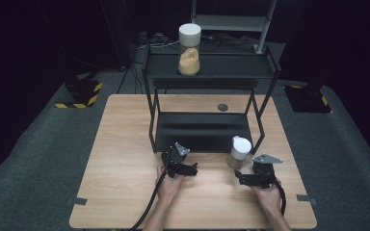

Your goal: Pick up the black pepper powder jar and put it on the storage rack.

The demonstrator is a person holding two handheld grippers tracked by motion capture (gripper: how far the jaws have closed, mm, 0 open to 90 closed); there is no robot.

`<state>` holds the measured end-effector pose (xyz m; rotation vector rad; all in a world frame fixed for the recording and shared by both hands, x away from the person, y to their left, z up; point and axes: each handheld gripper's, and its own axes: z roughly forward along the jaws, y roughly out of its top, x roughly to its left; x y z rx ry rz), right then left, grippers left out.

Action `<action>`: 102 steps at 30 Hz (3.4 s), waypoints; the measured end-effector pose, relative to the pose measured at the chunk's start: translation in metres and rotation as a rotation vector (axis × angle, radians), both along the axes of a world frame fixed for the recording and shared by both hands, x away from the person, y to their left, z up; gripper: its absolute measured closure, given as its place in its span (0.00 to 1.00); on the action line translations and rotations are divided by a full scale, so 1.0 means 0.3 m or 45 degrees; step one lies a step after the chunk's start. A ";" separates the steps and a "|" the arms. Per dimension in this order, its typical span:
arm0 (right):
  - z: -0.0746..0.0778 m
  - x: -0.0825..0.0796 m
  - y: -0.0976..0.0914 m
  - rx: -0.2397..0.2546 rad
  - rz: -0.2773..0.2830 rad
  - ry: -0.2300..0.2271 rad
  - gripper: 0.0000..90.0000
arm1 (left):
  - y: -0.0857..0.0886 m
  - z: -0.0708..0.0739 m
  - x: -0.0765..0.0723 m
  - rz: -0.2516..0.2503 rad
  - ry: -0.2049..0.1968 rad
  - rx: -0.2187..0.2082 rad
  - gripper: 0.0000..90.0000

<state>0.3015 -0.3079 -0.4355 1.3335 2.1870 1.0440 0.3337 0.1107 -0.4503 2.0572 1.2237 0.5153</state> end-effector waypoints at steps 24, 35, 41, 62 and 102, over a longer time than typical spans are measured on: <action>0.011 0.055 0.074 0.063 -0.037 -0.105 0.18 | 0.001 0.000 0.000 -0.001 0.000 -0.001 0.03; 0.001 0.072 0.089 0.066 -0.032 -0.121 0.26 | 0.001 0.000 0.000 -0.001 0.000 0.000 0.03; -0.004 0.072 0.090 0.066 -0.018 -0.134 0.31 | 0.001 0.000 0.000 -0.001 0.000 0.000 0.03; 0.016 0.082 0.076 0.039 0.016 -0.128 0.33 | 0.001 0.000 0.001 -0.001 0.000 -0.001 0.03; 0.380 0.147 0.019 0.051 0.217 -0.194 0.34 | 0.001 0.000 0.001 -0.001 0.001 -0.002 0.03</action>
